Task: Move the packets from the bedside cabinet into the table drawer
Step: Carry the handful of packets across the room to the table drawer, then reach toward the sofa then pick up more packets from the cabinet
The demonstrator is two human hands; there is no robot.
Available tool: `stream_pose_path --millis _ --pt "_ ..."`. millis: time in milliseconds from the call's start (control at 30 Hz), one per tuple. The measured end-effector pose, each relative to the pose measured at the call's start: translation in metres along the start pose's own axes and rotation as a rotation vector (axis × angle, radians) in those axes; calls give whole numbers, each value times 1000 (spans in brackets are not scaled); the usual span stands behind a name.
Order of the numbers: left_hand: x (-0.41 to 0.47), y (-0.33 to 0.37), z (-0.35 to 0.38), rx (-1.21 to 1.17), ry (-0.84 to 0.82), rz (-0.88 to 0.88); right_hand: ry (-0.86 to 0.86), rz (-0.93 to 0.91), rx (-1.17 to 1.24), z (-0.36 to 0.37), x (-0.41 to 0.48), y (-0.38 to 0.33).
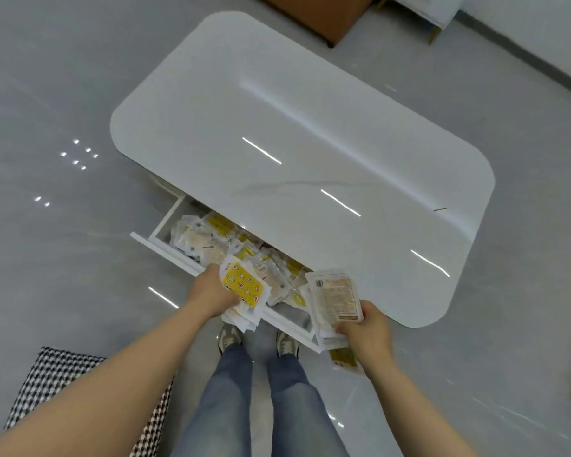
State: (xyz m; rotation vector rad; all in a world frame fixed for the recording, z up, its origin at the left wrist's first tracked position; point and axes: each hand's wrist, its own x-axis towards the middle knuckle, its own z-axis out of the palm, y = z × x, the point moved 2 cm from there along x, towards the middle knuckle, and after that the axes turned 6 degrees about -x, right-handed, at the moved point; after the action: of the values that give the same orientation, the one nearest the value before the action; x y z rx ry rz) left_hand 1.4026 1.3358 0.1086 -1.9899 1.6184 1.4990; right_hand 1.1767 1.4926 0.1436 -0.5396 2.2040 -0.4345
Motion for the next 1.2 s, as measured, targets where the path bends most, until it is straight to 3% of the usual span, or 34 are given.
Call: stream_pose_path --millis 167,367,733,933,1100,1200 --pt "50 2 15 97 -58 -3 16 59 25 25 20 14" --pt "94 -10 31 2 -153 -53 31 75 -7 46 44 20" --pt "95 -34 17 400 -171 197 -29 61 -70 85 76 18" --pt "95 -48 10 542 -172 250 -84 4 -214 111 118 9" --pt "97 -56 14 563 -182 264 -263 -84 -391 135 151 0" --pt "97 -56 16 550 -179 269 -254 -48 -447 144 164 10"
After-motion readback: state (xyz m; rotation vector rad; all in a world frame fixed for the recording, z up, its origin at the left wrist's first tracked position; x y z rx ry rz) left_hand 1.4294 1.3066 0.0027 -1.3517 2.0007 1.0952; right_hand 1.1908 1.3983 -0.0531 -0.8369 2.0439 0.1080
